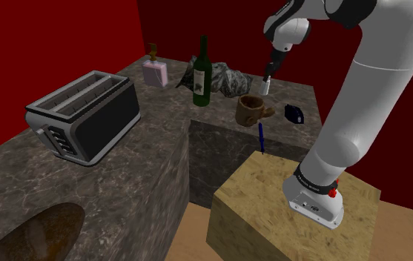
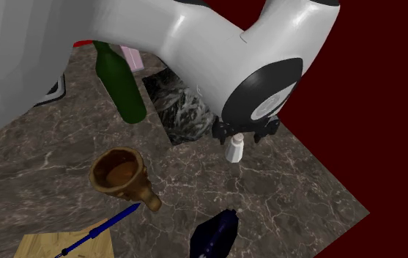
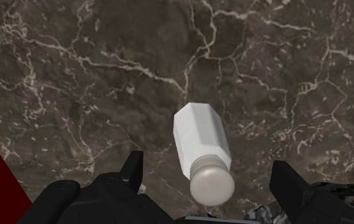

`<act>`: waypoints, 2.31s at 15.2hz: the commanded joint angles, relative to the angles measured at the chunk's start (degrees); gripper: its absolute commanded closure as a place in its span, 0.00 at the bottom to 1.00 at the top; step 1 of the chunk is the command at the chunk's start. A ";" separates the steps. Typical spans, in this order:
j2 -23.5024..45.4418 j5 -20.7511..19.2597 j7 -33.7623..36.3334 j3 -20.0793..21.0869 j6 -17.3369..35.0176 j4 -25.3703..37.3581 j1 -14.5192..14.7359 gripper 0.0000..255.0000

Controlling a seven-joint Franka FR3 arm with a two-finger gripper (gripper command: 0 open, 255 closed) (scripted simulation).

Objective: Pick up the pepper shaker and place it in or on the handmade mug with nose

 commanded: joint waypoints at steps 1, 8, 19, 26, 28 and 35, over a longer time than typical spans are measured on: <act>1.03 1.10 -0.65 0.35 1.21 -0.50 -0.15 0.00; 1.93 2.05 -1.29 0.66 2.16 -0.86 -0.37 0.00; 1.94 2.05 -1.29 0.66 2.16 -0.86 -0.37 1.00; -1.20 -1.29 1.25 -0.24 -1.60 0.89 0.49 1.00; -2.16 -2.28 2.02 -0.43 -2.90 1.58 0.70 1.00; -5.09 -5.22 4.36 -0.79 -7.63 4.43 1.24 1.00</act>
